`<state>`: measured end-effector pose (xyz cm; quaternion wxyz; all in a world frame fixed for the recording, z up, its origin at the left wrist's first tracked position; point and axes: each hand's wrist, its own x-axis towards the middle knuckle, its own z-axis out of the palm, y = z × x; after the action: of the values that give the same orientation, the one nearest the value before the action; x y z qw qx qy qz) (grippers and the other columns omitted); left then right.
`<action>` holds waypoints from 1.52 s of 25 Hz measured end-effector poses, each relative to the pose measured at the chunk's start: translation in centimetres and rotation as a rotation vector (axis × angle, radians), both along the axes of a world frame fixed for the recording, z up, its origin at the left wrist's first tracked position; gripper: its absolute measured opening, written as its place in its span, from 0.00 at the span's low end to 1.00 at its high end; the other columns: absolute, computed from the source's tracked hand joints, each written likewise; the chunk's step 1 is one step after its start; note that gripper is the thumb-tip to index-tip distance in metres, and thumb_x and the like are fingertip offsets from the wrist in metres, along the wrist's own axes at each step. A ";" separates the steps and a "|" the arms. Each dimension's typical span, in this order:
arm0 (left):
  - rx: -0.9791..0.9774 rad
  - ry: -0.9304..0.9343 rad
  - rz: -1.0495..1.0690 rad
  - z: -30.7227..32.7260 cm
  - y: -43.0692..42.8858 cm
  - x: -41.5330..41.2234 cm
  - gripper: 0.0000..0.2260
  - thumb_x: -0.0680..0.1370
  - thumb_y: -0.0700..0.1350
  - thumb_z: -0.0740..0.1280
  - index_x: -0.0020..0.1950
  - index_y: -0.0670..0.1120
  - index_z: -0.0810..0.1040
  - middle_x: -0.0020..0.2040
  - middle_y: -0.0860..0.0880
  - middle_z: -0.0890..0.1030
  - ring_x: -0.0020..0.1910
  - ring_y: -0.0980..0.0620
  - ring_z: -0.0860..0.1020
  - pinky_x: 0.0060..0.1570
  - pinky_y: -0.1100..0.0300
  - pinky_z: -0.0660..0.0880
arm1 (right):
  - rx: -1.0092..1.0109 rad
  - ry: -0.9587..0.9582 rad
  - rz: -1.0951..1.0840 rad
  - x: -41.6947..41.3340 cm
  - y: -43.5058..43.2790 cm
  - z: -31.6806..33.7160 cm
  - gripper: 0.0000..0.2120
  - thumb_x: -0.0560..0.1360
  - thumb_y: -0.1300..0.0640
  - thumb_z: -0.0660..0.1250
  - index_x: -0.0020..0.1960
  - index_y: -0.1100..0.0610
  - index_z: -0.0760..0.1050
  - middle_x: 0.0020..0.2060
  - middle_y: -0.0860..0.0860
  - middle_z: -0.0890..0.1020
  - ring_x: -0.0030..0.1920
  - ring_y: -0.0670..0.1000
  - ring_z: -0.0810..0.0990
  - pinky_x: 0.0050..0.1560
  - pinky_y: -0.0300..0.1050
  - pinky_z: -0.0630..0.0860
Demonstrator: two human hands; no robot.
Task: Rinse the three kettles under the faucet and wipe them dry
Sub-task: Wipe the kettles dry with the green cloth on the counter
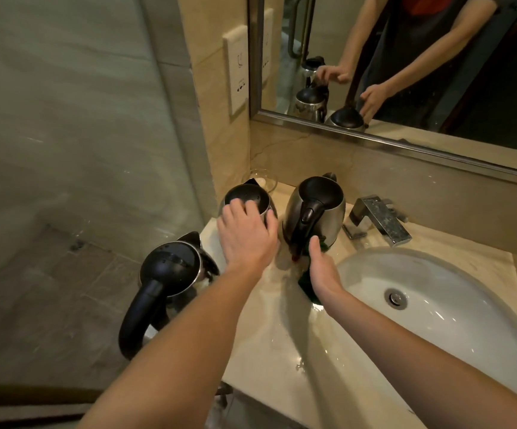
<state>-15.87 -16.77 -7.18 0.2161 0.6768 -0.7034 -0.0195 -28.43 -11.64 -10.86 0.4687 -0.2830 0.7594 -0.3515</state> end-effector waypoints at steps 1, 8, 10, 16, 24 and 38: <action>0.038 0.012 0.038 -0.3 -0.1 0.8 0.19 0.81 0.56 0.53 0.56 0.43 0.73 0.55 0.43 0.74 0.54 0.45 0.71 0.55 0.49 0.71 | -0.002 0.054 0.041 0.5 0.1 -0.1 0.36 0.79 0.33 0.44 0.73 0.55 0.69 0.69 0.54 0.73 0.69 0.57 0.70 0.71 0.55 0.64; 0.330 0.807 0.302 -0.3 0.6 1.0 0.19 0.84 0.57 0.52 0.62 0.42 0.65 0.52 0.43 0.76 0.49 0.43 0.75 0.47 0.52 0.70 | -0.019 0.166 0.143 1.3 0.6 -1.0 0.34 0.79 0.34 0.43 0.75 0.53 0.65 0.72 0.52 0.70 0.72 0.54 0.67 0.73 0.57 0.62; 0.381 0.906 0.420 -0.8 -0.7 1.0 0.24 0.83 0.60 0.49 0.65 0.42 0.67 0.54 0.43 0.77 0.50 0.42 0.76 0.50 0.51 0.71 | -0.007 0.066 0.090 0.9 0.8 -0.9 0.32 0.80 0.35 0.44 0.74 0.52 0.66 0.71 0.52 0.71 0.72 0.55 0.67 0.73 0.56 0.62; 0.443 0.874 0.441 -2.6 -1.2 0.9 0.40 0.71 0.72 0.40 0.65 0.46 0.70 0.55 0.40 0.82 0.52 0.37 0.82 0.55 0.41 0.78 | -0.005 -0.095 -0.018 -0.2 1.9 0.0 0.31 0.81 0.37 0.48 0.74 0.55 0.65 0.70 0.52 0.71 0.70 0.56 0.68 0.72 0.57 0.65; 0.444 0.872 0.430 -1.4 2.9 0.8 0.34 0.75 0.70 0.43 0.64 0.46 0.70 0.55 0.42 0.79 0.51 0.38 0.81 0.54 0.41 0.78 | -0.016 -0.175 -0.100 1.1 3.6 1.3 0.31 0.81 0.37 0.49 0.75 0.56 0.64 0.71 0.53 0.70 0.71 0.57 0.67 0.72 0.58 0.65; 0.426 0.913 0.337 -1.2 11.2 1.0 0.22 0.83 0.57 0.51 0.61 0.41 0.74 0.52 0.43 0.75 0.48 0.47 0.70 0.49 0.55 0.65 | -0.147 -0.563 -0.332 4.6 8.7 4.3 0.31 0.80 0.36 0.54 0.75 0.54 0.63 0.68 0.53 0.72 0.71 0.57 0.69 0.71 0.57 0.66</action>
<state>-14.82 -5.54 -8.39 0.3582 0.7319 -0.3998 -0.4197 -23.84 -2.94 -6.59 0.5745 -0.0802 0.6087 -0.5413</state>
